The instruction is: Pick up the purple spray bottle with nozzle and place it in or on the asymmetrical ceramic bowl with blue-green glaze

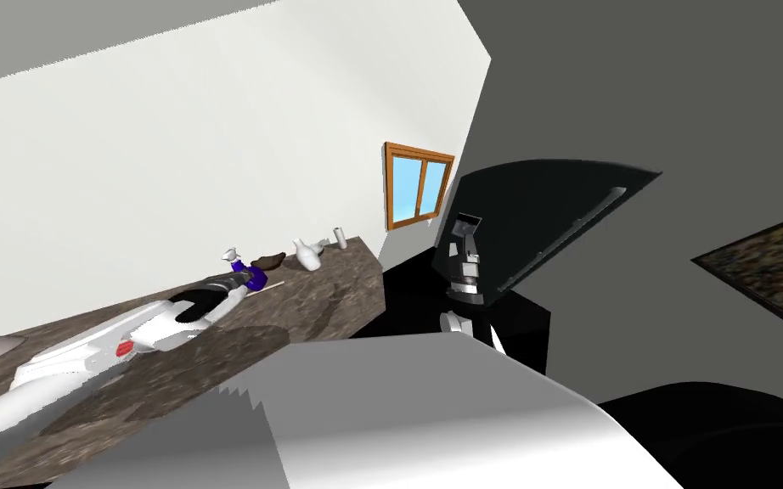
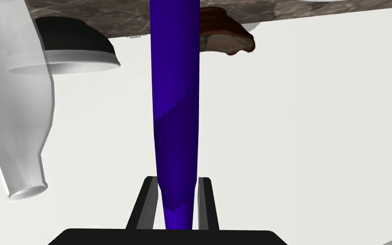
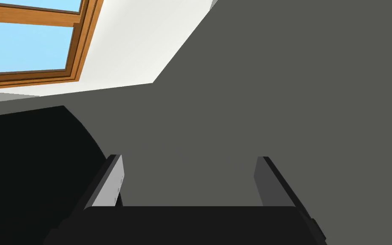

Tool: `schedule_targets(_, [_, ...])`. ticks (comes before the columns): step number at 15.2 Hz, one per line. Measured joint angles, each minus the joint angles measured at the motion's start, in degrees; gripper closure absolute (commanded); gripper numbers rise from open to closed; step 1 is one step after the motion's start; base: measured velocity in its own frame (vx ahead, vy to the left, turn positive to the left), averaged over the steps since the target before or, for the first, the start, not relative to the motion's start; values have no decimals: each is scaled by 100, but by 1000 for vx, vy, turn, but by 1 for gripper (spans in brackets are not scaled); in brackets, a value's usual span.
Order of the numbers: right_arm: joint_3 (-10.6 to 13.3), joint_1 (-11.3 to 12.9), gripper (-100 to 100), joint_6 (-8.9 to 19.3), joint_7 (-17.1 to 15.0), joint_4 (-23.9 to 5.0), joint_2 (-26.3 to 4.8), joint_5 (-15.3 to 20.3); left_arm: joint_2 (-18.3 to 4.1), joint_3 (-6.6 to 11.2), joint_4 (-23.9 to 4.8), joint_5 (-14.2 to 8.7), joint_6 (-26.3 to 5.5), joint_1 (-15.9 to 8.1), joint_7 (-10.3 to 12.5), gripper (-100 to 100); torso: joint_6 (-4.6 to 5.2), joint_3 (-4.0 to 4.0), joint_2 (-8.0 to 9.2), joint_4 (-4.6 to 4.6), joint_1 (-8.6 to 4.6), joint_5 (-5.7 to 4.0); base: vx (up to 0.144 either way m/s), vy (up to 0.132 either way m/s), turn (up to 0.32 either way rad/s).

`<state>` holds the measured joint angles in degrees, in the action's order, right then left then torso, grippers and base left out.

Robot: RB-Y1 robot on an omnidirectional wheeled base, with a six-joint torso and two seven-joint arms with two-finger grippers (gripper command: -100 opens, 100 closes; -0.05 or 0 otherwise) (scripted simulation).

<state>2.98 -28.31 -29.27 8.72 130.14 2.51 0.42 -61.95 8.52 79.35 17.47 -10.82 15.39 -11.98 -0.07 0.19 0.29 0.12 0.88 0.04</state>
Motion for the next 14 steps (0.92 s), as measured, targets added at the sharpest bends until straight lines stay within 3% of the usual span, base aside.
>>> schedule_targets(5, [-1, 0, 0, 0, 0, 0, -1, 0, -290, 63, -428, -185, -358, -97, 301, 100, 21, -24, -47, -4, 28, 3, -69, 175, -416])
schedule_targets(10, [-2, -2, 0, 0, 0, 0, -2, 0, -550, 83, -771, -377, -664, -133, 707, 100, 17, -41, -81, -7, 56, 15, -14, 217, -322])
schedule_targets(14, [-2, -2, 0, 0, 0, 0, -2, 0, -703, 4, -1150, -498, -796, -278, 1001, 100, 18, -42, -85, -5, 54, 20, -21, 195, -289])
